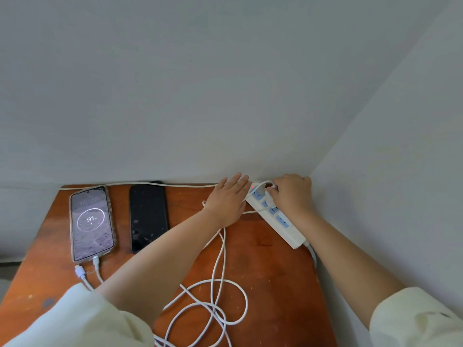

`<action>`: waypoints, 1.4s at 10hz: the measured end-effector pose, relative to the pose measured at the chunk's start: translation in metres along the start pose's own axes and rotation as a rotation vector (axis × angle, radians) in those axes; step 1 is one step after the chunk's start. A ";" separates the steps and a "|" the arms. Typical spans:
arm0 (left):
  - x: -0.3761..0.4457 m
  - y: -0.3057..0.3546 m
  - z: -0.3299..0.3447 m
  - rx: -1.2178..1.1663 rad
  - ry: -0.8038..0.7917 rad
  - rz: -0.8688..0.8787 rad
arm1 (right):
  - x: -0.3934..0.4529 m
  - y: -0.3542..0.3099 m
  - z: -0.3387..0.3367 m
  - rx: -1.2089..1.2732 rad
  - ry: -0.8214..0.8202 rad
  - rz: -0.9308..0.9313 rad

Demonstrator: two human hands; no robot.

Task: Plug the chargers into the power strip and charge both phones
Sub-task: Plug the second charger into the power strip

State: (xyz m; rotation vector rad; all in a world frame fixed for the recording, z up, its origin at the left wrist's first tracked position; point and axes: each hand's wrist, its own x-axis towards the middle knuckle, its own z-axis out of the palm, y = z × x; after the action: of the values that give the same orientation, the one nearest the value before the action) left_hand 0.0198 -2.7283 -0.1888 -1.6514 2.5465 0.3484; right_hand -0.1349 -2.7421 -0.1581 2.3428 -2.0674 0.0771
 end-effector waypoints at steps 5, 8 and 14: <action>0.003 0.001 -0.009 0.025 -0.022 0.008 | 0.012 0.008 -0.004 0.138 -0.022 0.111; 0.003 0.001 -0.006 0.021 -0.028 0.004 | 0.007 0.008 0.001 0.126 -0.036 0.065; -0.005 0.002 0.004 -0.027 0.010 -0.049 | -0.030 -0.019 0.027 0.026 0.366 -0.040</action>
State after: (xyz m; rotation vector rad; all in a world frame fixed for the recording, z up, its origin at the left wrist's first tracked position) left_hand 0.0202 -2.7220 -0.1915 -1.7254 2.5145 0.3735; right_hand -0.1195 -2.7114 -0.1860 2.1798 -1.8522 0.4950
